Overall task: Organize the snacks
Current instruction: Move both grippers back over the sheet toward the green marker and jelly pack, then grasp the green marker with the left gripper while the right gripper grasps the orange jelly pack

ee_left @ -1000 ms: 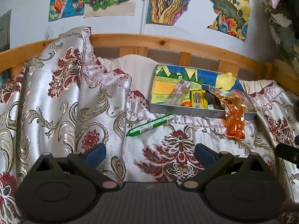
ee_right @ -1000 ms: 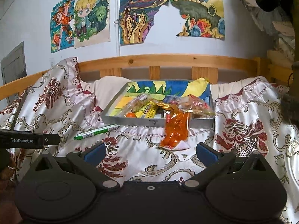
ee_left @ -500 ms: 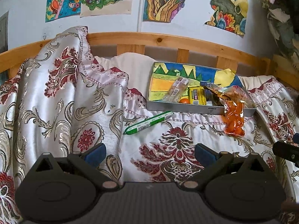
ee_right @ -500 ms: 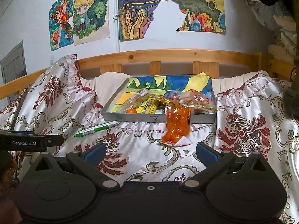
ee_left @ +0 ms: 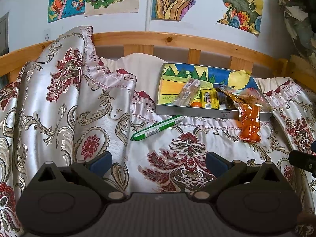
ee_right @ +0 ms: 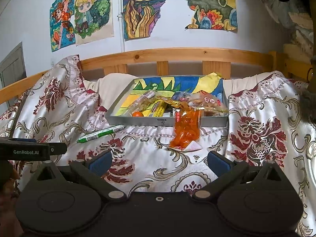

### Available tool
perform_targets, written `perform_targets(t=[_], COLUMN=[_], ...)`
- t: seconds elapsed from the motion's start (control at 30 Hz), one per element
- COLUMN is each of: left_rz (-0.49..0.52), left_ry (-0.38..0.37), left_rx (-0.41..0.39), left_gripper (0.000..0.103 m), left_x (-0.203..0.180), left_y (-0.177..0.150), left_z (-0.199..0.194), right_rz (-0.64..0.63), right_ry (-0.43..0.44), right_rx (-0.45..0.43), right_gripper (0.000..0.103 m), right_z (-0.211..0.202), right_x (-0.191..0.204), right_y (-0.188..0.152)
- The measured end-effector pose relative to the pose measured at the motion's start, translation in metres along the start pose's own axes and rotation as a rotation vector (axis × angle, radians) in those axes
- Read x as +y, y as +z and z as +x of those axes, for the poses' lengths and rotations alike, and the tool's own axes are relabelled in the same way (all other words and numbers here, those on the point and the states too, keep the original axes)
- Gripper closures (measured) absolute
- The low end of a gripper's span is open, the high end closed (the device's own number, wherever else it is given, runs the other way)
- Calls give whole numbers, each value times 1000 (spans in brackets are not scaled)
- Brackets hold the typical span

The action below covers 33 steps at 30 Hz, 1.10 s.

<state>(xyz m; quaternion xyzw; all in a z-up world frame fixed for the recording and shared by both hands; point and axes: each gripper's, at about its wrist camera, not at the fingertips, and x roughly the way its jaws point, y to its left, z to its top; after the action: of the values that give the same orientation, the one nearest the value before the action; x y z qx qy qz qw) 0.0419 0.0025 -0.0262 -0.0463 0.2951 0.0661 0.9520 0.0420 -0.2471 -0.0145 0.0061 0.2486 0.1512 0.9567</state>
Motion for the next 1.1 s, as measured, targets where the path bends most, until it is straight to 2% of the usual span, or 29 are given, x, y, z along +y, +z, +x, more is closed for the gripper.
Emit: perform_targets(t=[0.67,0.9,1.1], left_rz=[66,136,205], left_ry=[12,31,25], left_rx=[42,27,48], left_gripper=[1,1,1], left_x=[-15,-19,-14], left_y=[10,29,43], left_z=[23,46,80], right_rz=[41,36,16], right_ry=[16,28,2], right_rx=[-9,-21,-5], right_gripper=[1,1,1], right_z=[8,33,76], right_x=[-7,-13,-21], right_y=[10,31,35])
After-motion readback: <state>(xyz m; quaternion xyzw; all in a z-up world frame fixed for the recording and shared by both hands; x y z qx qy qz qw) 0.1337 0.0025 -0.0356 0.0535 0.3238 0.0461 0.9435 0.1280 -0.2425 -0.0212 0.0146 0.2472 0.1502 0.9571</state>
